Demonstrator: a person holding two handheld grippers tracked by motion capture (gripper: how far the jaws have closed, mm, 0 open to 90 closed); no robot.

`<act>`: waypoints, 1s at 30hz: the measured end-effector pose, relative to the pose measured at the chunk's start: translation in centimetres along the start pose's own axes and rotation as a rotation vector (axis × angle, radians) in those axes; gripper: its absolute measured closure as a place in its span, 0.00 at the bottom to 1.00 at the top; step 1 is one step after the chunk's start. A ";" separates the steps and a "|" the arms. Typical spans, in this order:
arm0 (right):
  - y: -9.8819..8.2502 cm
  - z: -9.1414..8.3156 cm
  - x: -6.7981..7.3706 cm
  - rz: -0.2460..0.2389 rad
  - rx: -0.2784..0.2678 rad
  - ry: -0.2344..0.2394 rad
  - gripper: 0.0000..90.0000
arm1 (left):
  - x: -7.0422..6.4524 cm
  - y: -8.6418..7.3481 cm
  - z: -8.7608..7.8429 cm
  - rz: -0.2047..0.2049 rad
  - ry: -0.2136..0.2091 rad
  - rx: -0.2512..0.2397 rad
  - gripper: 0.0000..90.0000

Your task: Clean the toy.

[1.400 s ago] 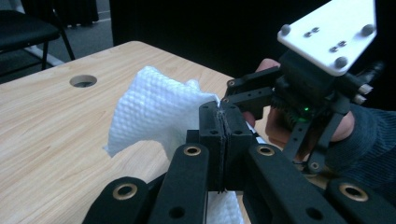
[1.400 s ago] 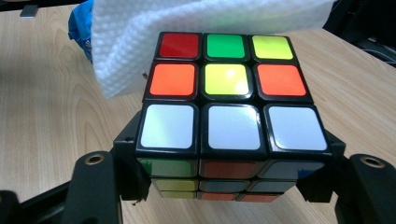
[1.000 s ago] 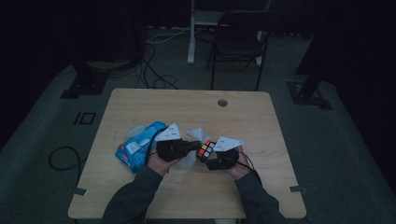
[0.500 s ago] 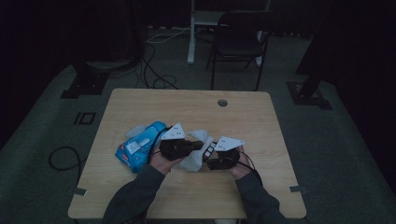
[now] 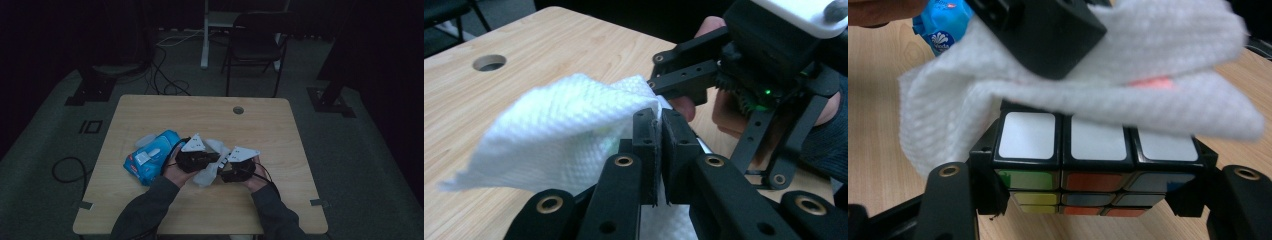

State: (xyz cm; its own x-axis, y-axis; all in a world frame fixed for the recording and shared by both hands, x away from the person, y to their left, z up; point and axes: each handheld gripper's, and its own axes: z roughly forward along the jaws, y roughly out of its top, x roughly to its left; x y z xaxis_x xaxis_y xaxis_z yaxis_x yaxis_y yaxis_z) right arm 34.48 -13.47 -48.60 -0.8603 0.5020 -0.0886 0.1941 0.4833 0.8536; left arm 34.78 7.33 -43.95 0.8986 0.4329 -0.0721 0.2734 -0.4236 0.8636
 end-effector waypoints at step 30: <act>-0.1 0.6 -0.4 0.016 0.027 0.010 0.38 | 0.0 0.5 1.6 0.013 -0.159 0.058 0.99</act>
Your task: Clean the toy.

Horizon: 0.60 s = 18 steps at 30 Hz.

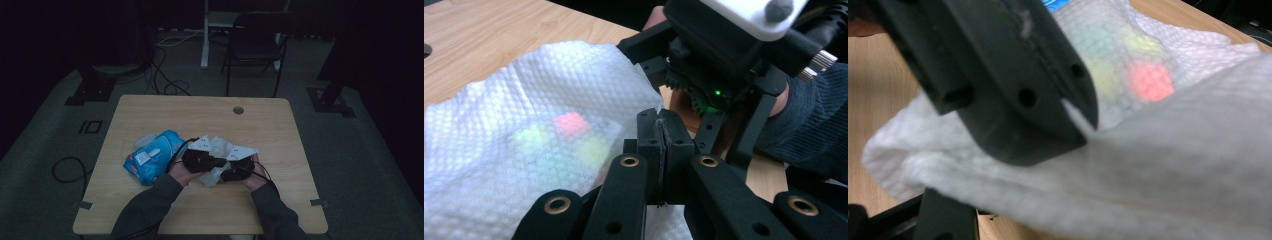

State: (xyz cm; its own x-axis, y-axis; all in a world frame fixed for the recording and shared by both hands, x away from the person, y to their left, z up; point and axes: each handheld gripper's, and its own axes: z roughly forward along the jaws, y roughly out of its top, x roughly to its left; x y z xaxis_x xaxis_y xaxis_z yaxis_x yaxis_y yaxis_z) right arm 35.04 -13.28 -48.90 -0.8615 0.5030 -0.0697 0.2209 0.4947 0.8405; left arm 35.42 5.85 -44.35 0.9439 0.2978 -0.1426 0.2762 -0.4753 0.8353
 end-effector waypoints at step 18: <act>-0.1 0.2 0.0 -0.009 0.009 -0.015 0.38 | -0.7 0.4 0.1 0.094 0.171 0.038 1.00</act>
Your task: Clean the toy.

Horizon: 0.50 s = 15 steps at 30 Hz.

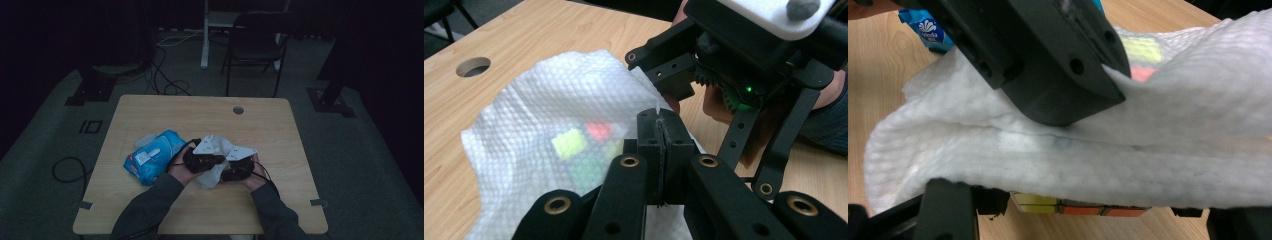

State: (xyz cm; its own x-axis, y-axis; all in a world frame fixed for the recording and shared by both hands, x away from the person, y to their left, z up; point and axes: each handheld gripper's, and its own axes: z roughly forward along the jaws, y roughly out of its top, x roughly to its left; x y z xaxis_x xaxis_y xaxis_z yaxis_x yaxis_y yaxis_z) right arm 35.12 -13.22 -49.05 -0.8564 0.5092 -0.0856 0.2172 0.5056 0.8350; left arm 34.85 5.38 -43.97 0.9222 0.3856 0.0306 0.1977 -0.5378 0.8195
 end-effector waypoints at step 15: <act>0.0 0.0 0.0 0.007 -0.006 0.009 0.38 | -0.3 0.3 0.5 0.007 -0.077 0.003 1.00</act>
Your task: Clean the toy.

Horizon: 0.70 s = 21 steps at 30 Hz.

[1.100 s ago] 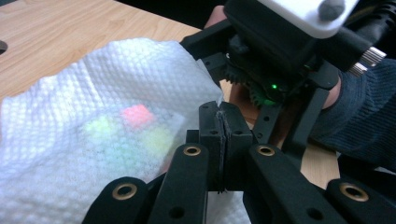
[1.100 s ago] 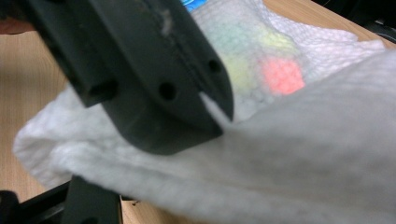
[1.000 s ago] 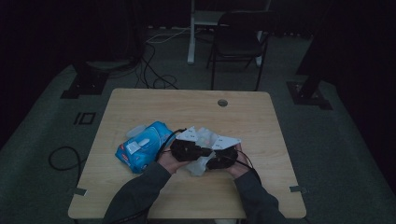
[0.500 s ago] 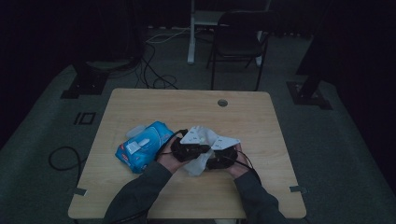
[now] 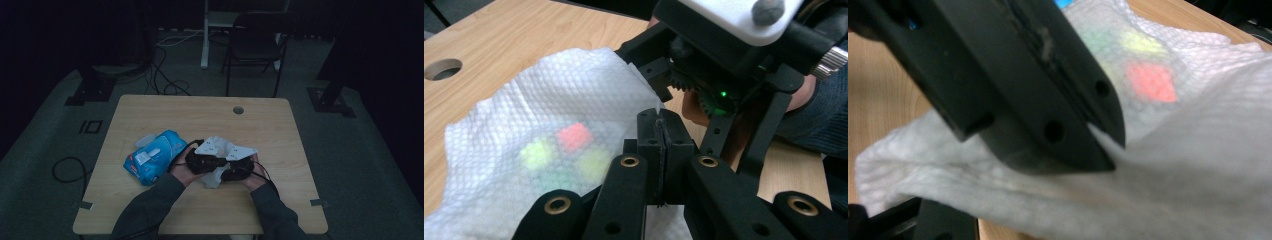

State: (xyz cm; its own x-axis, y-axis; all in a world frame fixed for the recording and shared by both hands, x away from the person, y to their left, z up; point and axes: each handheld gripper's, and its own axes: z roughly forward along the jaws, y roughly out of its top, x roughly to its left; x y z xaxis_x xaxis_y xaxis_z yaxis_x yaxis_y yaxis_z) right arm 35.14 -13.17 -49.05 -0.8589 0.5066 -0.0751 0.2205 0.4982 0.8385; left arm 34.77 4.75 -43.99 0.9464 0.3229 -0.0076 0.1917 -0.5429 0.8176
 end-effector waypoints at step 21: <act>0.0 0.2 0.5 -0.027 0.007 0.020 0.38 | 0.8 -0.2 -0.1 -0.022 0.024 -0.005 1.00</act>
State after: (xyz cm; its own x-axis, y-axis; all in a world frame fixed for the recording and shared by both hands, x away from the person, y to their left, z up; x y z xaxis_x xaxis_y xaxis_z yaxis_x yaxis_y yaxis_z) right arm 34.79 -12.79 -49.18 -0.8738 0.4785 -0.0864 0.2003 0.5162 0.8327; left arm 35.44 5.16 -44.06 0.9355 0.3533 -0.0119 0.2113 -0.5318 0.8201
